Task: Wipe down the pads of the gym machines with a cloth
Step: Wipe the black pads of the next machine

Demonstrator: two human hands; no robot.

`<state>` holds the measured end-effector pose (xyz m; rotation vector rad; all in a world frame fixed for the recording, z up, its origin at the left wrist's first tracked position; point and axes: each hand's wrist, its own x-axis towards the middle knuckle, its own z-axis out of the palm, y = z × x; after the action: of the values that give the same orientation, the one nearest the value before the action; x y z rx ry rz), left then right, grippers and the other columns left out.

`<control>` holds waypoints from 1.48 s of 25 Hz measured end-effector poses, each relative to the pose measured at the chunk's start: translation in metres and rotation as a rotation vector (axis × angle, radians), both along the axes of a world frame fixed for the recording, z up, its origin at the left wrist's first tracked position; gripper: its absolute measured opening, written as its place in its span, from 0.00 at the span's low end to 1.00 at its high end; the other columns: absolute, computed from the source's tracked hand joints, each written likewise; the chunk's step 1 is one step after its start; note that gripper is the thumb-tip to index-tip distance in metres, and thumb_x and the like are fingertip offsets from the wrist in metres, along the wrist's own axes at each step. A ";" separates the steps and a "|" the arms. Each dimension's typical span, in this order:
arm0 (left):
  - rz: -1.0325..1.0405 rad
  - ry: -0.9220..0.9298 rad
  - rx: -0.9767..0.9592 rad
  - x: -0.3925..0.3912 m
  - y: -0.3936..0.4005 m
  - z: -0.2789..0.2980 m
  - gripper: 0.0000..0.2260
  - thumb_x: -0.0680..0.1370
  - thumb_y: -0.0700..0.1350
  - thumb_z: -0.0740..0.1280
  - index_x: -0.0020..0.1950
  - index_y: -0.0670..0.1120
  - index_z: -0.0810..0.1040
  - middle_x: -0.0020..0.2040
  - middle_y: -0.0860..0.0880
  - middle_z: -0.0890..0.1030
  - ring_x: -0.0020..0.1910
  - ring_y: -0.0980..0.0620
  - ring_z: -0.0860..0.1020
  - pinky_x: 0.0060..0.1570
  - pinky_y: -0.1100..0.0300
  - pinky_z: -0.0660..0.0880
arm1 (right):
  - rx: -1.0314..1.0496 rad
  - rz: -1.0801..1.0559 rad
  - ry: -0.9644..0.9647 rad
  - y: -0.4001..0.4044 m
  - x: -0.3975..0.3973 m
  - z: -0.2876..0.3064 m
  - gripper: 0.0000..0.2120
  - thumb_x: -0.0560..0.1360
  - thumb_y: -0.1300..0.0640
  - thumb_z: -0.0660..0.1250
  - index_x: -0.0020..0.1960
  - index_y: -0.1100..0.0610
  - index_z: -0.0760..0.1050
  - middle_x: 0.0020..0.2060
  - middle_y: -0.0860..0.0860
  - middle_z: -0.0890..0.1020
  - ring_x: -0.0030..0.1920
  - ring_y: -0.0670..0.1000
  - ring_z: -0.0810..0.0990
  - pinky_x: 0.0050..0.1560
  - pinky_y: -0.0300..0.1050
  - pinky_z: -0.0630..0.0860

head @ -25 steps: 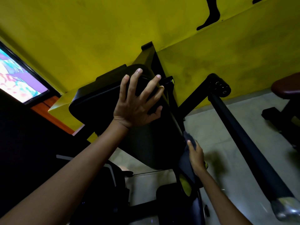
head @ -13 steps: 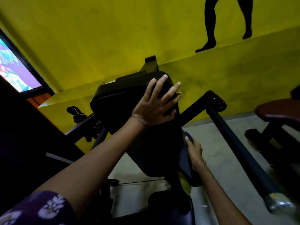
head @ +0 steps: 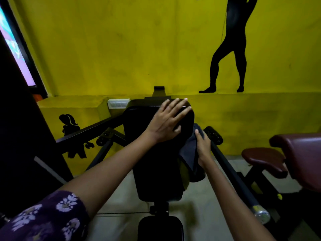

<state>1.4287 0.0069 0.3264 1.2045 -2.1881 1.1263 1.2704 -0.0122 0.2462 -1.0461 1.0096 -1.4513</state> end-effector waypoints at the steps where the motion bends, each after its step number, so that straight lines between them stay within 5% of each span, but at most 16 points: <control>1: 0.088 0.071 -0.006 0.015 0.005 -0.001 0.31 0.71 0.54 0.60 0.73 0.49 0.60 0.74 0.43 0.64 0.72 0.43 0.64 0.68 0.39 0.58 | -0.036 -0.008 0.001 0.001 0.001 0.012 0.15 0.81 0.57 0.59 0.66 0.59 0.70 0.54 0.52 0.76 0.51 0.50 0.77 0.40 0.33 0.76; 5: 0.274 0.362 0.004 0.070 0.016 -0.019 0.32 0.71 0.64 0.57 0.72 0.53 0.61 0.71 0.45 0.67 0.70 0.44 0.60 0.61 0.25 0.55 | -0.237 -0.105 0.140 -0.004 0.005 0.055 0.10 0.81 0.54 0.59 0.60 0.52 0.73 0.48 0.47 0.79 0.54 0.52 0.78 0.49 0.45 0.75; 8: 0.275 0.433 0.044 0.073 0.021 -0.026 0.31 0.71 0.65 0.56 0.73 0.56 0.60 0.70 0.46 0.64 0.70 0.43 0.60 0.56 0.25 0.61 | -0.378 -0.248 0.571 -0.007 0.005 0.075 0.15 0.79 0.47 0.60 0.61 0.52 0.74 0.52 0.50 0.80 0.57 0.56 0.75 0.58 0.59 0.71; 11: 0.250 0.446 -0.003 0.076 0.016 -0.028 0.30 0.72 0.66 0.55 0.73 0.57 0.60 0.70 0.46 0.63 0.67 0.42 0.62 0.53 0.32 0.68 | -0.460 -0.328 1.040 -0.004 0.005 0.098 0.17 0.80 0.47 0.59 0.64 0.54 0.73 0.59 0.54 0.77 0.60 0.58 0.70 0.57 0.54 0.63; 17: 0.166 0.497 -0.082 0.078 0.008 -0.035 0.30 0.73 0.65 0.56 0.72 0.54 0.62 0.71 0.45 0.62 0.68 0.44 0.63 0.56 0.36 0.67 | -0.720 -0.296 1.726 0.009 0.062 0.141 0.19 0.79 0.41 0.53 0.66 0.46 0.70 0.60 0.48 0.76 0.58 0.55 0.68 0.51 0.51 0.60; 21: 0.040 0.697 -0.038 0.084 0.017 -0.052 0.35 0.72 0.60 0.62 0.75 0.48 0.56 0.74 0.44 0.56 0.73 0.43 0.56 0.64 0.39 0.64 | -0.780 -0.072 1.710 0.007 0.046 0.144 0.30 0.71 0.31 0.49 0.69 0.41 0.67 0.64 0.46 0.73 0.59 0.54 0.68 0.49 0.49 0.59; 24: -0.038 0.817 0.046 0.083 0.026 -0.058 0.40 0.71 0.52 0.69 0.76 0.47 0.51 0.76 0.47 0.53 0.75 0.45 0.52 0.68 0.40 0.62 | -0.787 -0.222 1.672 0.005 0.044 0.131 0.33 0.69 0.31 0.47 0.68 0.43 0.69 0.61 0.51 0.73 0.57 0.57 0.69 0.46 0.49 0.59; 29: -0.125 0.900 0.121 0.087 0.033 -0.057 0.34 0.76 0.50 0.63 0.76 0.42 0.50 0.77 0.42 0.53 0.76 0.45 0.51 0.71 0.42 0.60 | -0.897 -0.179 1.761 0.013 0.098 0.137 0.35 0.68 0.35 0.47 0.68 0.48 0.71 0.61 0.52 0.74 0.57 0.57 0.70 0.51 0.52 0.63; 33: -0.154 1.156 0.247 0.092 0.042 -0.067 0.38 0.76 0.42 0.69 0.77 0.39 0.47 0.78 0.42 0.49 0.75 0.52 0.49 0.71 0.59 0.58 | -0.867 -0.187 1.688 0.011 0.091 0.140 0.35 0.68 0.35 0.48 0.68 0.50 0.72 0.59 0.53 0.75 0.56 0.57 0.70 0.50 0.51 0.62; 37: -0.065 1.337 0.314 0.080 0.045 -0.098 0.33 0.78 0.40 0.63 0.77 0.38 0.47 0.77 0.40 0.53 0.76 0.44 0.55 0.73 0.50 0.59 | -0.976 -0.222 1.720 0.016 0.130 0.135 0.32 0.70 0.38 0.49 0.66 0.51 0.73 0.59 0.54 0.76 0.54 0.58 0.70 0.48 0.50 0.60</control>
<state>1.5085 0.0522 0.2283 1.3680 -1.2895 -0.1722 1.4001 0.0035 0.3811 -3.2230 1.5028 -0.8912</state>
